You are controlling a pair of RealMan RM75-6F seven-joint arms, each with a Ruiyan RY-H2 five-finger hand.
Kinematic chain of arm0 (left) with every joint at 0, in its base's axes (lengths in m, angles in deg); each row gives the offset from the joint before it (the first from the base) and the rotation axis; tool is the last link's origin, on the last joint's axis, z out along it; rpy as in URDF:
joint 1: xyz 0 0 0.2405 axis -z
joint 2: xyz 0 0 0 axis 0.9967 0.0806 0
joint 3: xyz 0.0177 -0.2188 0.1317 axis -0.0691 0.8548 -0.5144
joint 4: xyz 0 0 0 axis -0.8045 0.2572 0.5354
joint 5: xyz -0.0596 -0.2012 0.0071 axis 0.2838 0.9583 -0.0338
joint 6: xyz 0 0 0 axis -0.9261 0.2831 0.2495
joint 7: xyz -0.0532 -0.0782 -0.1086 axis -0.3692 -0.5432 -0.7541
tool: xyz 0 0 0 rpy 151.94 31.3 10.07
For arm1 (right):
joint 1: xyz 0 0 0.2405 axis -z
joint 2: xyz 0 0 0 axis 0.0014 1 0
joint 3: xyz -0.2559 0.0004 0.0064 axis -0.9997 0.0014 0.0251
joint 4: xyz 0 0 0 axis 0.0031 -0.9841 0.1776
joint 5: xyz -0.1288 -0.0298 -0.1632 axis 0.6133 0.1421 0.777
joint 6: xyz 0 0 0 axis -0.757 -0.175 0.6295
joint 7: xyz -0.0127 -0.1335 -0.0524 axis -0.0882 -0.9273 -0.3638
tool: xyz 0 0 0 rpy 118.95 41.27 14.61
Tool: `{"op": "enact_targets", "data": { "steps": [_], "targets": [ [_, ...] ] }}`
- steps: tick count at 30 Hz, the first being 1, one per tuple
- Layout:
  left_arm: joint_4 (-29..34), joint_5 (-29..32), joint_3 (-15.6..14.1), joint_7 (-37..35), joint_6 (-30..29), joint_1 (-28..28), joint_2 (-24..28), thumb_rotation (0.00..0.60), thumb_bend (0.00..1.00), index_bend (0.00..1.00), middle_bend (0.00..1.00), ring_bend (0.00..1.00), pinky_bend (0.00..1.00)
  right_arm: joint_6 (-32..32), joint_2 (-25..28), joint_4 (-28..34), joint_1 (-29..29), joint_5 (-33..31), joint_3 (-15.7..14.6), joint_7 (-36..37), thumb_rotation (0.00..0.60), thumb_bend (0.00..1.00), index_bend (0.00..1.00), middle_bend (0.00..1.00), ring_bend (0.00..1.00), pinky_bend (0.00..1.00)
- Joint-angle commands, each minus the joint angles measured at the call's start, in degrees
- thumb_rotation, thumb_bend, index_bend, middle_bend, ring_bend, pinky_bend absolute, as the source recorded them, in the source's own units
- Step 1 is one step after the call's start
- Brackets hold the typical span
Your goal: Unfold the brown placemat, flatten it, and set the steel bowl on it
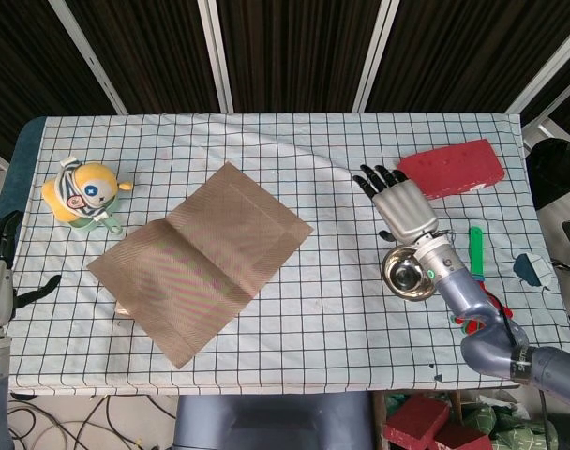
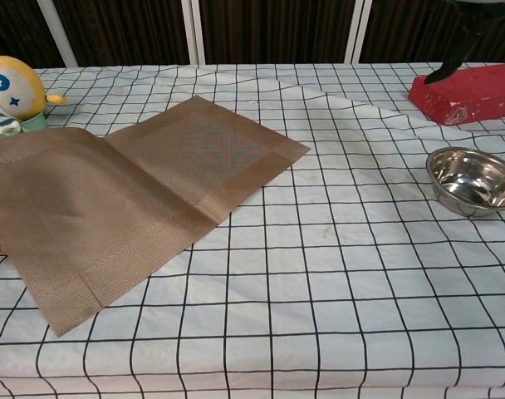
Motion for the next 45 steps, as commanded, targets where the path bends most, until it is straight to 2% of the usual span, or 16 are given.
{"op": "enact_targets", "data": {
  "steps": [1,6,13,23,34,45],
  "targets": [
    [0.0,0.2,0.3,0.3,0.2,0.1,-0.2,0.600,0.01,0.06,0.07,0.07,0.10,2.5,-2.7,-4.1,-1.9,3.7,-2.7,2.5,0.600,0.00,0.16,0.07,0.11,0.23],
    [-0.5,0.4,0.5,1.0,0.7,0.1,-0.6,0.600,0.01,0.06,0.07,0.07,0.10,2.1,-6.9,-9.8,-2.8,7.5,-4.9,7.3,0.600,0.00,0.18,0.08,0.12,0.24],
    [-0.9,0.8,1.1,1.4,1.4,0.2,-1.1,0.600,0.01,0.06,0.07,0.07,0.10,0.9,-13.4,-16.8,-5.7,10.8,-5.6,14.0,0.600,0.00,0.19,0.08,0.12,0.24],
    [-1.3,1.4,2.1,1.4,2.3,0.3,-1.3,0.600,0.01,0.06,0.07,0.07,0.10,2.6,-21.4,-28.0,-10.8,13.0,-6.9,19.9,0.600,0.00,0.20,0.08,0.12,0.24],
    [-1.3,1.8,2.7,1.2,3.0,0.4,-1.3,0.600,0.01,0.06,0.07,0.07,0.10,5.0,-27.1,-37.4,-14.5,13.1,-7.5,24.4,0.600,0.00,0.20,0.08,0.12,0.24],
    [-0.9,1.9,2.9,0.7,3.6,0.3,-1.1,0.600,0.01,0.06,0.07,0.07,0.10,7.0,-31.1,-44.0,-17.1,13.1,-8.3,27.4,0.600,0.00,0.20,0.08,0.12,0.24]
  ]
}}
